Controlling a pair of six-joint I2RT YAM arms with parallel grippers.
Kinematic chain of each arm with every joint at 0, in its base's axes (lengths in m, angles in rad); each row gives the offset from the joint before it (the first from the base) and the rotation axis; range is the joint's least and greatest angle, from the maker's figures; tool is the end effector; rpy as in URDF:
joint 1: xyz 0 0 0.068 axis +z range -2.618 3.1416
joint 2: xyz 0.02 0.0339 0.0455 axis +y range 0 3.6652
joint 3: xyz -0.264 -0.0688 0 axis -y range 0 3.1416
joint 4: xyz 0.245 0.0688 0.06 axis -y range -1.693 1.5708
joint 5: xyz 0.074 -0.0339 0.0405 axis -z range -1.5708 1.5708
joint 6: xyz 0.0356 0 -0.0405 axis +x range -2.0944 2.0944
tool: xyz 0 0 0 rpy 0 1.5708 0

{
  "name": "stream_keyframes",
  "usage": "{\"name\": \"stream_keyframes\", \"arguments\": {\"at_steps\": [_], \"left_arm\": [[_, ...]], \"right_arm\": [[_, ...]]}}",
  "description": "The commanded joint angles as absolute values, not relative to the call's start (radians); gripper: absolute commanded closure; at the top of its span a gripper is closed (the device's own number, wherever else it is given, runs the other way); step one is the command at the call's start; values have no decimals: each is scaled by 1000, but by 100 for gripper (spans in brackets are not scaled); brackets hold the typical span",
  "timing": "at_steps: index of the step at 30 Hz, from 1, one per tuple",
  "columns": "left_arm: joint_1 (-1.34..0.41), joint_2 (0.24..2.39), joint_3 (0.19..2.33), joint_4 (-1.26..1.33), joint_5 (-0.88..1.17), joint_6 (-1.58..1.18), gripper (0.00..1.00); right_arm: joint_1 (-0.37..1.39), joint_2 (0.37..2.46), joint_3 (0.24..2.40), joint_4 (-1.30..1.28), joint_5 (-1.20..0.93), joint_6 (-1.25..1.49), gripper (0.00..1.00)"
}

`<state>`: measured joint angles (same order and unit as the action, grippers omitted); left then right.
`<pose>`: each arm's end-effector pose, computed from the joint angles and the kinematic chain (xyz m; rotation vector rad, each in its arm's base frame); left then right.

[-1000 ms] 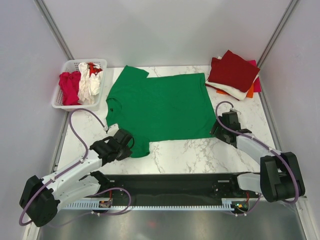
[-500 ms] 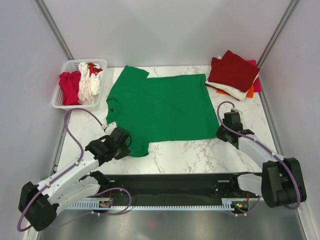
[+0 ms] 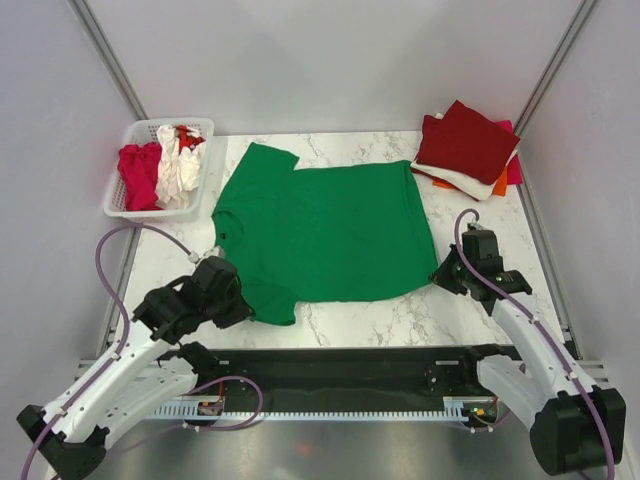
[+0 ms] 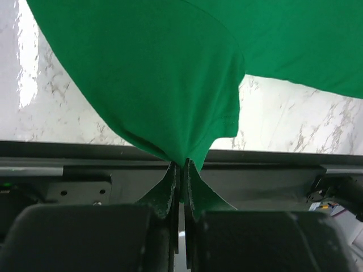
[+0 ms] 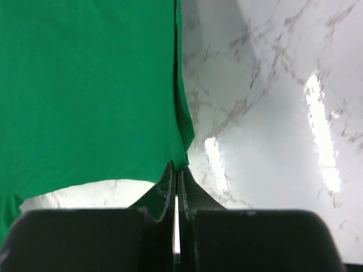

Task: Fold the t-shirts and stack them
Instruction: Fold the tshirt

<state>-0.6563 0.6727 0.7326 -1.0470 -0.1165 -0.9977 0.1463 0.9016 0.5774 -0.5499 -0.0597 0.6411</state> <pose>0.0934 -0.0667 0.2613 -0.4908 2.5769 -0.4763 0.1757 0.0280 0.2154 0.5832 2.4194 0.4153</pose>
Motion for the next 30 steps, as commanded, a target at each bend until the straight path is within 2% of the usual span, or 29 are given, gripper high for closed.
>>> {"name": "stream_keyframes", "arguments": {"at_steps": [1,4,8,16,21,30], "left_arm": [[-653,634,736,-1170,-64,-1023,98],[-653,612,774,-1224,-93,-1020,98],[-653,669,856,-1259,-170,-959,98],[-617,922,1052,-1126,-296,-715,98],[-476,1123,1169,-1020,-247,-560,98],[-373,1408,1397,-986,-216,-399,98]], "right_arm": [[146,829,572,-672,-155,670,100],[146,775,591,-716,-144,673,100],[144,807,659,-710,-127,673,100],[144,1084,802,-548,-81,601,100],[143,1276,914,-477,-64,566,100],[138,1465,1080,-449,-17,548,100]]}}
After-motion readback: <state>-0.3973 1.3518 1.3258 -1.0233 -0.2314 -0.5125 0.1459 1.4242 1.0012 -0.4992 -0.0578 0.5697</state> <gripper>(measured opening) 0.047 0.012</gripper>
